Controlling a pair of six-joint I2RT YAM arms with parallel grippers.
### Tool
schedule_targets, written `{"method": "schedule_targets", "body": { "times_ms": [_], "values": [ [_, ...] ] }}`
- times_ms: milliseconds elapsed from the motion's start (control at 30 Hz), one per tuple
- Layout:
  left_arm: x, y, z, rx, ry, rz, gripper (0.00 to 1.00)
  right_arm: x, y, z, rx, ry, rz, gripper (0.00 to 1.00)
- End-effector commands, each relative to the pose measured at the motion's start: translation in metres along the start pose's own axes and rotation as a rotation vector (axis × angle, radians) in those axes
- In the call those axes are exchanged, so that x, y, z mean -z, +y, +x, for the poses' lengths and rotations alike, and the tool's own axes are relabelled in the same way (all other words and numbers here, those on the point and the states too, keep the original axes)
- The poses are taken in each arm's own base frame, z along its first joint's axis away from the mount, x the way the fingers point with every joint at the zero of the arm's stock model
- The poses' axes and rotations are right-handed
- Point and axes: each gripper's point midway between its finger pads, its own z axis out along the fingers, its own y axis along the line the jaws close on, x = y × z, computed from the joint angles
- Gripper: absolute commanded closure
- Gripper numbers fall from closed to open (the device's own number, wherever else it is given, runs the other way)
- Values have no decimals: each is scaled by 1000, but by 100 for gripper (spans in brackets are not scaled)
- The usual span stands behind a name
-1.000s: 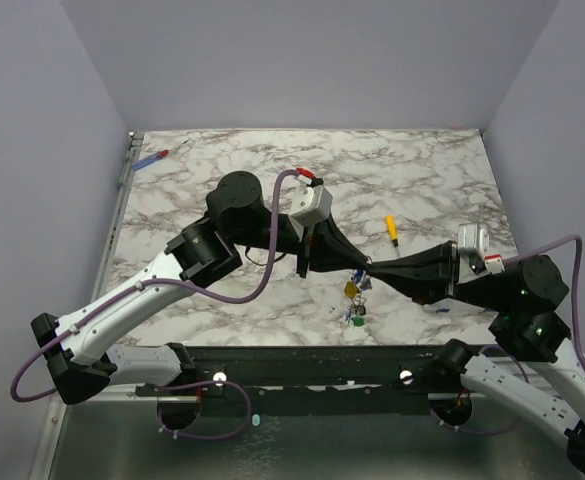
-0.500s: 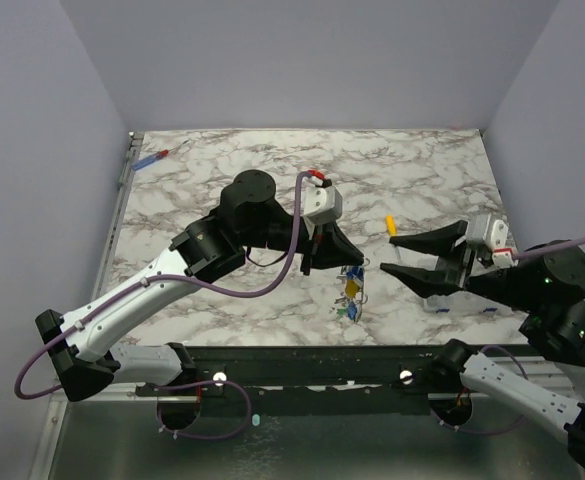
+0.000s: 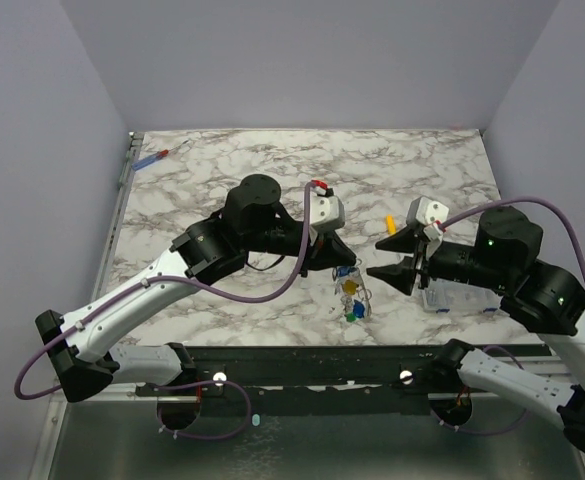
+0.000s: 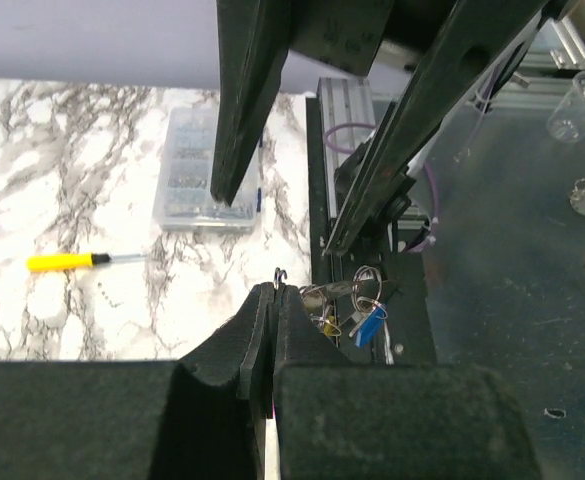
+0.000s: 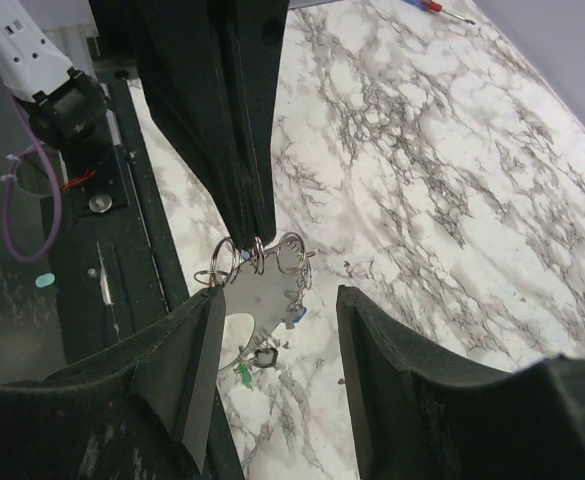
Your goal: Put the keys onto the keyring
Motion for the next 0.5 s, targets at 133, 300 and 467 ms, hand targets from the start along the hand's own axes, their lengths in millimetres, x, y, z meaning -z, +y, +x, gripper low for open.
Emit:
{"method": "schedule_targets", "body": {
  "times_ms": [133,300,467],
  "values": [
    [10,5,21,-54,32,-51,100,-13,5,0,-14,47,-70,43],
    [17,1,26,-77,30,-61,100,-16,3,3,1,65,-70,44],
    [22,-4,21,-105,14,-47,100,-16,7,5,30,50,-97,46]
  ]
}}
